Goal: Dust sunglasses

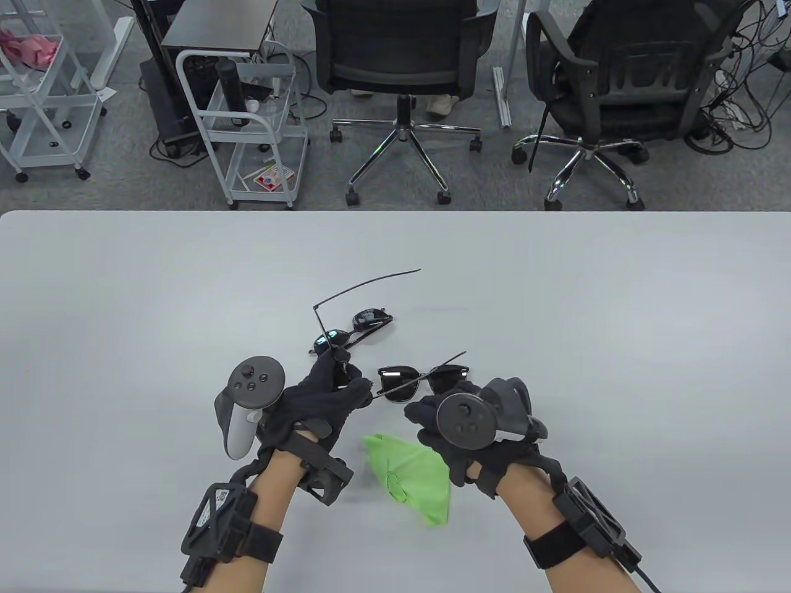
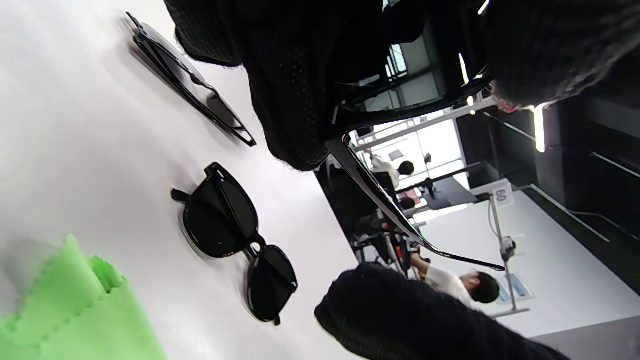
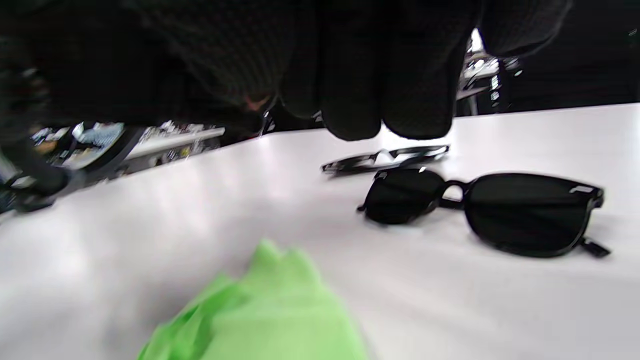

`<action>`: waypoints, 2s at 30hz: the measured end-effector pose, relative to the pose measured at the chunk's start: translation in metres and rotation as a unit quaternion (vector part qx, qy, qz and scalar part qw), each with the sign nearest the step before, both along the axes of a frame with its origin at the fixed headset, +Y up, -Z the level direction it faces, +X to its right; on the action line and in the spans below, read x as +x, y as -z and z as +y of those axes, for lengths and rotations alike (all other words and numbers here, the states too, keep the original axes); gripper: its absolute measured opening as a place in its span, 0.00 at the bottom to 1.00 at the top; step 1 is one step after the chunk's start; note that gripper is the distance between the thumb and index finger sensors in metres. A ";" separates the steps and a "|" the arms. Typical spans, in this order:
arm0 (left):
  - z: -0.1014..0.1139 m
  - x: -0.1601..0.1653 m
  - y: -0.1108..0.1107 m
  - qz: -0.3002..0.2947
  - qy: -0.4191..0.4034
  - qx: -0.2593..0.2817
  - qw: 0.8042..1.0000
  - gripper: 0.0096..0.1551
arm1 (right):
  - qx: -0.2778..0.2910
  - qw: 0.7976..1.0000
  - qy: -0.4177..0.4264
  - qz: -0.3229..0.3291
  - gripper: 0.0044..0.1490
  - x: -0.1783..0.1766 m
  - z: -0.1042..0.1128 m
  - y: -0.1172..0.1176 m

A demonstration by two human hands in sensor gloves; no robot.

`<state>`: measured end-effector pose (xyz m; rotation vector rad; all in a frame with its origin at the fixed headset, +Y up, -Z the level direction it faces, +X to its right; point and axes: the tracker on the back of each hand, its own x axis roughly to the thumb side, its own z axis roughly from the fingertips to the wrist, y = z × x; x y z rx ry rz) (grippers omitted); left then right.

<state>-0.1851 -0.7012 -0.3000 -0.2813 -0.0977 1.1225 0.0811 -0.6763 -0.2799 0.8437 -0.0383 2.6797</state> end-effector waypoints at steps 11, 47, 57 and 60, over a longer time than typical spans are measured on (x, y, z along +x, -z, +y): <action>0.002 0.038 -0.013 -0.082 -0.003 0.007 0.997 0.59 | 0.017 0.993 0.119 -0.019 0.33 0.003 0.006 -0.004; 0.015 0.054 -0.020 -0.086 0.270 0.153 0.947 0.57 | -0.161 0.923 0.350 -0.011 0.45 0.023 -0.007 0.010; 0.024 0.059 -0.026 -0.042 0.459 0.242 0.854 0.55 | 0.125 0.972 0.187 -0.067 0.46 0.035 0.029 -0.007; 0.027 0.071 -0.033 -0.040 0.509 0.294 0.808 0.60 | 0.164 0.983 0.079 -0.026 0.45 0.015 0.026 -0.012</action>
